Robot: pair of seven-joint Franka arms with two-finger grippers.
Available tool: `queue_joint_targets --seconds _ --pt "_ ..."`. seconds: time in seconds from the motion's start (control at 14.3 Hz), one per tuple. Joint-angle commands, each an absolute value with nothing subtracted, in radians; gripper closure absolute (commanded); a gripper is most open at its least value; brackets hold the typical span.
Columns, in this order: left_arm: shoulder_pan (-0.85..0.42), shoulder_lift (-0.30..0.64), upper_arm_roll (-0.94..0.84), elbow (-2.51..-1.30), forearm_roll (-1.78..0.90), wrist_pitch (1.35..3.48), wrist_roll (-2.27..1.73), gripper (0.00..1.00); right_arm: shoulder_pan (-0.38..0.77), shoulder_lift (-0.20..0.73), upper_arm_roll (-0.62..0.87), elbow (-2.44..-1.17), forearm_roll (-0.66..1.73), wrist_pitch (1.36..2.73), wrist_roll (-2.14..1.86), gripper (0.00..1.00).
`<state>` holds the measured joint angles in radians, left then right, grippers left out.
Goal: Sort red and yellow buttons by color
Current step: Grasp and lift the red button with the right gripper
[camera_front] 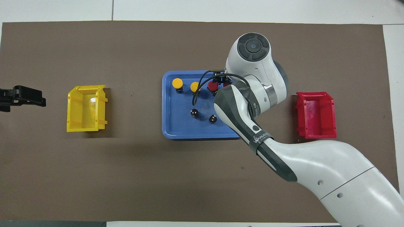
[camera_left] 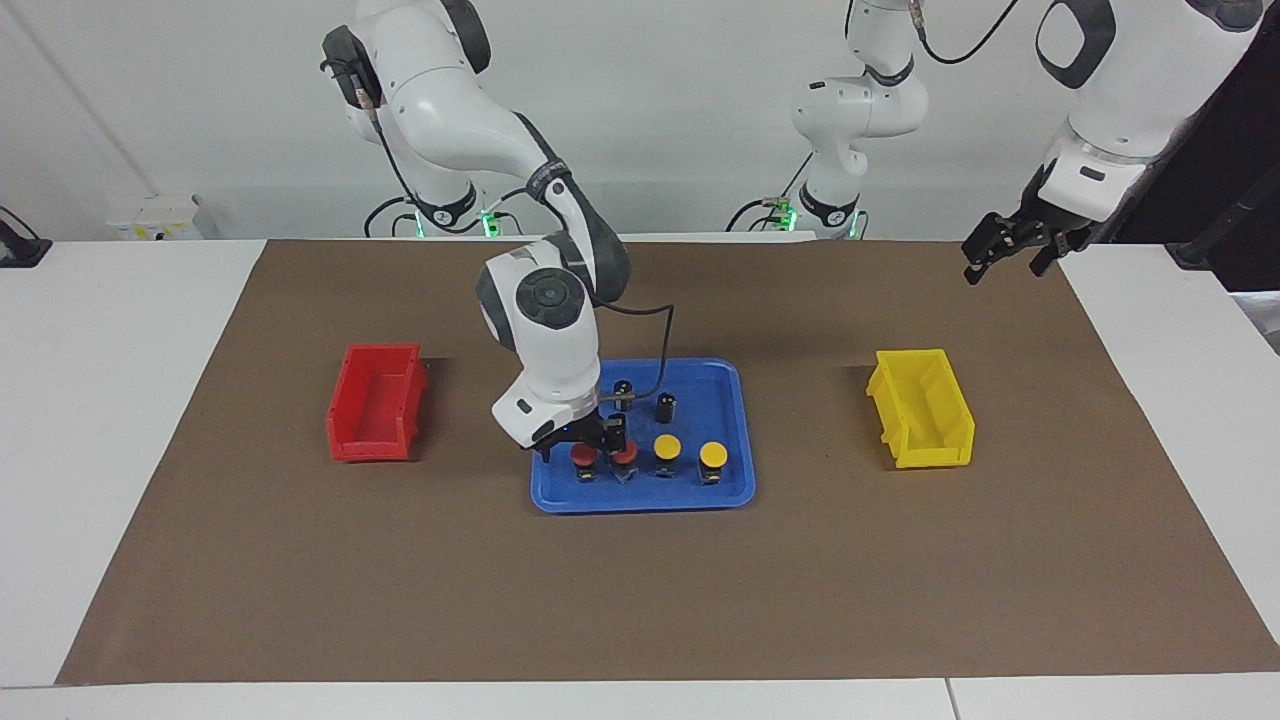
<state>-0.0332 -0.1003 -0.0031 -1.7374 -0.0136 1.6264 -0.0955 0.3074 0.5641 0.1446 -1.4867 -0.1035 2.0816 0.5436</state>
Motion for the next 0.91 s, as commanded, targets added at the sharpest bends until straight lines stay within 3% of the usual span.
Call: queue_joint_targets --seconds 0.0,0.14,0.49,0.7,0.84 --pt "-0.035 -0.135 -0.002 -1.776 -0.02 1.638 -0.101 0.0 0.296 0.546 0.156 -1.525 -0.106 2.108 0.552 0.12" --pt "-0.035 -0.135 -0.002 -1.776 -0.02 1.638 -0.103 0.0 0.296 0.543 0.155 -1.535 -0.106 2.109 0.548 0.18" --pt "-0.037 -0.133 -0.003 -1.775 -0.018 1.638 -0.117 0.0 0.298 0.538 0.163 -1.545 -0.106 2.109 0.543 0.21" --pt "-0.037 -0.133 -0.003 -1.773 -0.018 1.638 -0.117 0.0 0.298 0.538 0.166 -1.545 -0.106 2.109 0.543 0.28" --pt "-0.037 -0.133 -0.003 -1.775 -0.018 1.638 -0.117 0.0 0.296 0.538 0.17 -1.545 -0.106 2.109 0.542 0.4"
